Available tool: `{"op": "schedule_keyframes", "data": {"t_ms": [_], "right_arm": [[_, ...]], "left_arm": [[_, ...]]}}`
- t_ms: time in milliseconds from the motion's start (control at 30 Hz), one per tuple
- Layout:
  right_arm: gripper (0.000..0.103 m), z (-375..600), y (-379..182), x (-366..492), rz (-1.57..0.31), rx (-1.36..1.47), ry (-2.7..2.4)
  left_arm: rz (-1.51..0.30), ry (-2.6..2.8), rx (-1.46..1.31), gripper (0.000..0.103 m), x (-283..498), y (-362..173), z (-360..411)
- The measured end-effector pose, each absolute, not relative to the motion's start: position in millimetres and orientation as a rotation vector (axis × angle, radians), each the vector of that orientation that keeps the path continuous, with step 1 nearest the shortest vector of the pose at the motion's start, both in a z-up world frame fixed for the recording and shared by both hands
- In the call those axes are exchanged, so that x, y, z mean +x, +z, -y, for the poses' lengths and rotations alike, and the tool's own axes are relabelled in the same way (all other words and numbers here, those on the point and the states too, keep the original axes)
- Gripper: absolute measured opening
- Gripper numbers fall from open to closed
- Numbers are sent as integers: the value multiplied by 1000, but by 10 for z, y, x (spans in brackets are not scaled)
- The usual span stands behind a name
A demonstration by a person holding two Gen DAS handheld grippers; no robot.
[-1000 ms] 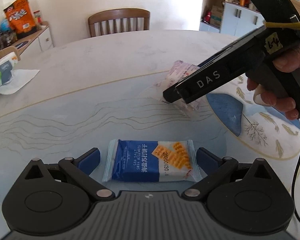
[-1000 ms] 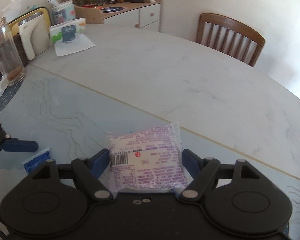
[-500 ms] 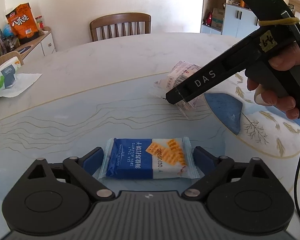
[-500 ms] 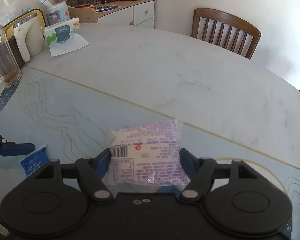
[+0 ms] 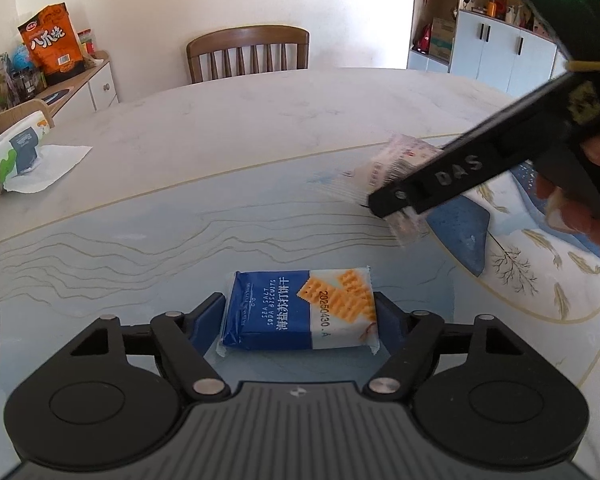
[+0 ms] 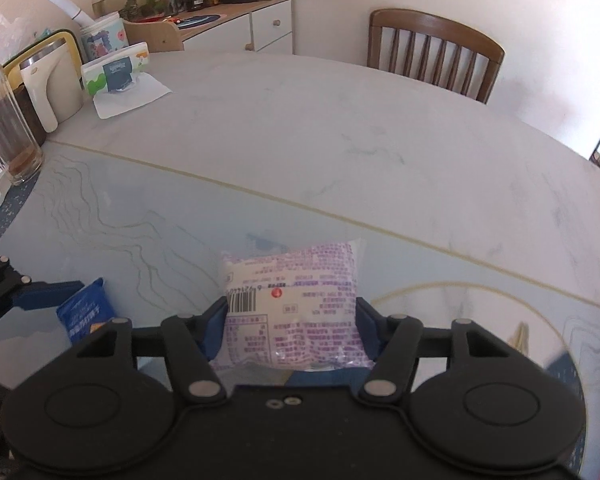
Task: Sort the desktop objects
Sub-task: 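Carry the wrapped bag and cracker packet with both tools into the shoebox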
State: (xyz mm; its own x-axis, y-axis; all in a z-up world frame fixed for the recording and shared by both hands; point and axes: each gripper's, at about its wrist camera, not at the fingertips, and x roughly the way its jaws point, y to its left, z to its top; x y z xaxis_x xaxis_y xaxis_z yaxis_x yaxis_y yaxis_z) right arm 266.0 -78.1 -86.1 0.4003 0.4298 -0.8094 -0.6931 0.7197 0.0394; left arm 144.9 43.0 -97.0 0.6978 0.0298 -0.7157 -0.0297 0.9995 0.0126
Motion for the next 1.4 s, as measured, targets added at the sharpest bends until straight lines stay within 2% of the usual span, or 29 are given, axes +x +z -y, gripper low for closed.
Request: {"op": "schedule_keyframes", "data": {"t_ms": [867, 1400], "right_arm": [[63, 1429, -673, 1988, -976, -226, 561], [63, 1725, -349, 1758, -958, -151, 534]], "left_arm": [[-791, 86, -78, 76, 1324, -822, -448], [-759, 85, -134, 76, 1243, -418, -237]]}}
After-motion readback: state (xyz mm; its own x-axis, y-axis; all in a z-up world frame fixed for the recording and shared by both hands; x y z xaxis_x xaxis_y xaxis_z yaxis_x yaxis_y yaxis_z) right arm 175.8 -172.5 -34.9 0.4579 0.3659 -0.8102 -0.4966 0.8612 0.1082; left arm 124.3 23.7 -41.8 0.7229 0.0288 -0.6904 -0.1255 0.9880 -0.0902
